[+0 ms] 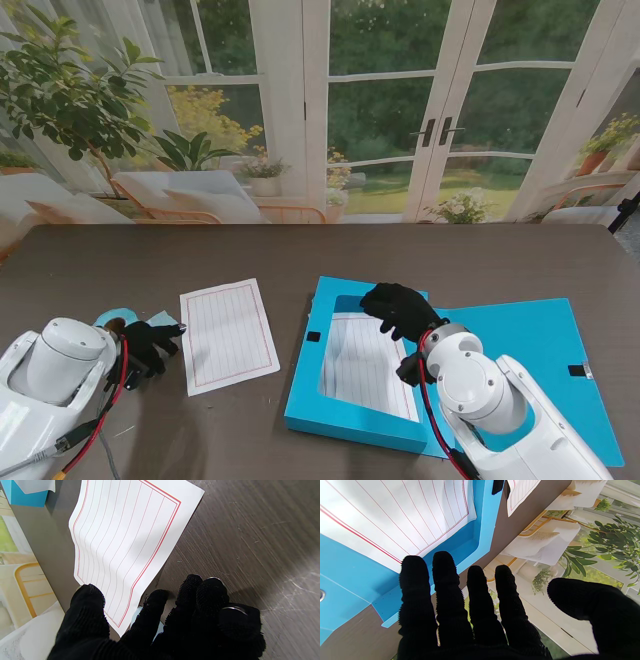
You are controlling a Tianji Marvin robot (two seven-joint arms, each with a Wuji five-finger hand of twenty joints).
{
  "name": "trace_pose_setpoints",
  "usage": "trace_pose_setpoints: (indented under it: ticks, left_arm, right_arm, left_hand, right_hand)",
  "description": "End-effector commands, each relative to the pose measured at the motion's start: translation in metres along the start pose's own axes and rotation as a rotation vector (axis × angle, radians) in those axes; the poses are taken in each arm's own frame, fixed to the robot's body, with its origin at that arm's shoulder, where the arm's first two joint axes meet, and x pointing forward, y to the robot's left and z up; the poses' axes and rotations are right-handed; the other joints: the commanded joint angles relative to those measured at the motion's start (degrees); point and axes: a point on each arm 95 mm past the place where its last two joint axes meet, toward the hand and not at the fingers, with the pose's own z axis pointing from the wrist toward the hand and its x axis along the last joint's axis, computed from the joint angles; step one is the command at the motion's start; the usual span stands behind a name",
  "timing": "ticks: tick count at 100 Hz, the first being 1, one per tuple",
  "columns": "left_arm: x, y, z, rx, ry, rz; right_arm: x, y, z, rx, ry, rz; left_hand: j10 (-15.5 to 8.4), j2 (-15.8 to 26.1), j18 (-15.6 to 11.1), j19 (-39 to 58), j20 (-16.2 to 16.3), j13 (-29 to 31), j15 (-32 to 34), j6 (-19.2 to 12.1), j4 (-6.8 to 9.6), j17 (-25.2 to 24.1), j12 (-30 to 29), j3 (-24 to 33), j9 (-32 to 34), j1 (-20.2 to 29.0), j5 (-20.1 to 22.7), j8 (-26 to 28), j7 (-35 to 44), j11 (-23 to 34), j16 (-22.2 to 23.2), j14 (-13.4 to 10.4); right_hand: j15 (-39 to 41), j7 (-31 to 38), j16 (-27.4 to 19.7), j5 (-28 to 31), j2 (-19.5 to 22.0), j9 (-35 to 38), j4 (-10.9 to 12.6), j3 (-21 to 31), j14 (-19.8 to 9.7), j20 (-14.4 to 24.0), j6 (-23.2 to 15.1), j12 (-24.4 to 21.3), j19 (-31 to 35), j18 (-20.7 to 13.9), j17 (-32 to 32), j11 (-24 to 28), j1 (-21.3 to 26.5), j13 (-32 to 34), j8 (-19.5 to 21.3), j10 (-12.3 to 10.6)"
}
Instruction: Peel a label from the label roll, stick it on the side of the file box and file the documents
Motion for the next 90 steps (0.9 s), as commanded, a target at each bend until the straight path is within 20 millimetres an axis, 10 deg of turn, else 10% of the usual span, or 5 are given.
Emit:
trace_pose_setpoints:
  ticks: [1, 90]
  left_arm:
    - [-0.002, 0.008, 0.001, -0.031, 0.0, -0.011]
    - [-0.005, 0.022, -0.002, -0.017, -0.004, -0.019]
  right_arm:
    - [-0.001, -0.006, -0.001, 0.021, -0.003, 0.007]
    - [-0.004, -0.008, 0.0, 0.024, -0.017, 0.033]
  left_hand:
    - [1.11, 1.82, -3.52, 1.96, -0.08, -0.89, 2.91, -1.11, 2.2, -0.05, 0.35, -1.32, 0.13, 1.55, -0.16, -0.18, -0.32, 0.9, 0.82, 1.19]
    - [0.67, 1.2, -4.48, -0.92, 2.37, -3.52, 1.37, -2.66, 2.3, -4.23, -0.02, -1.19, -1.67, 3.03, 0.1, -0.12, -0.33, 0.26, 1.11, 1.18]
  right_hand:
    - [-0.05, -0.56, 0.15, 0.2, 1.39, 1.16, 0.67, -1.54, 0.39, 1.79, -0.04, -0.13, -1.04, 0.82, -22.15, -0.81, 0.0, -1.52, -0.29, 0.77]
    - [0.08, -0.7, 0.11, 0.46, 1.76, 1.11, 1.33, -1.64, 0.59, 2.11, 0.36, -0.18, -1.42, 0.81, -22.46, -0.69, 0.75, -1.7, -0.31, 1.14]
